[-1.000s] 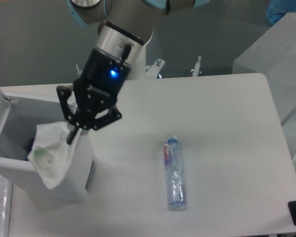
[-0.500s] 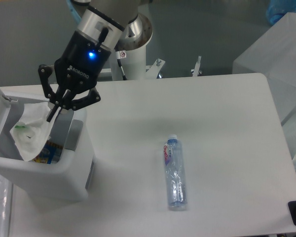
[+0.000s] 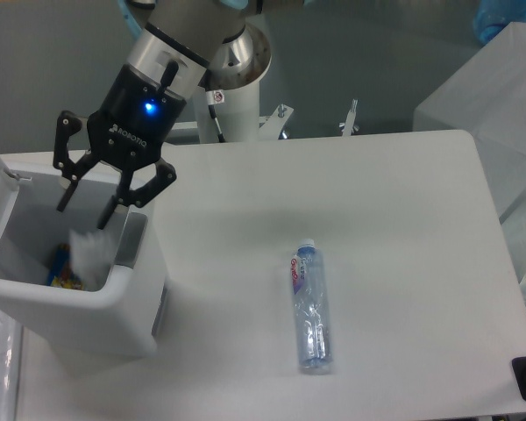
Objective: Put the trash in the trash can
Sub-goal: 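Move the open gripper over the clear water bottle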
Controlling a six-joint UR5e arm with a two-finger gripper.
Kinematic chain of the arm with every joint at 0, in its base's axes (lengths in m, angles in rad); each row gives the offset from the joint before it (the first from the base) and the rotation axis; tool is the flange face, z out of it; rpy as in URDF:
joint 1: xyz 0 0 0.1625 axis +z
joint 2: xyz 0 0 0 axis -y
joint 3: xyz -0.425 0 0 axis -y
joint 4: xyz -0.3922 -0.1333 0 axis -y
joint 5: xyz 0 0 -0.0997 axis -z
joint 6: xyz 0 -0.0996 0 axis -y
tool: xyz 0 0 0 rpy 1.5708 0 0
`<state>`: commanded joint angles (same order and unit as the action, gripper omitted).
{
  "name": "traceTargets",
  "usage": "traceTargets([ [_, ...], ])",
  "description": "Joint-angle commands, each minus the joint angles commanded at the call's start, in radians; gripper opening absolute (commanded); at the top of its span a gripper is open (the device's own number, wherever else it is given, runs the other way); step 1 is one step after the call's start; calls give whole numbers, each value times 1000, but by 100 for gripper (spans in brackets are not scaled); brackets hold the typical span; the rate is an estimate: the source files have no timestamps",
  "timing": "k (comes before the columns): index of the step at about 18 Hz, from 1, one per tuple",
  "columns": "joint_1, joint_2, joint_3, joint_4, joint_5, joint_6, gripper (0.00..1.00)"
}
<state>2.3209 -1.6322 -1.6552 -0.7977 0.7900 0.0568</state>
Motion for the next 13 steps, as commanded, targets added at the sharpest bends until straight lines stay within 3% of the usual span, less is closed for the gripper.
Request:
traceTargets([
  [3, 11, -12, 35, 2, 3, -2, 94],
  [6, 70, -58, 103, 0, 18, -18, 100],
  [10, 150, -118, 190, 0, 21, -77, 100],
  [13, 184, -164, 218, 2, 26, -65, 100],
])
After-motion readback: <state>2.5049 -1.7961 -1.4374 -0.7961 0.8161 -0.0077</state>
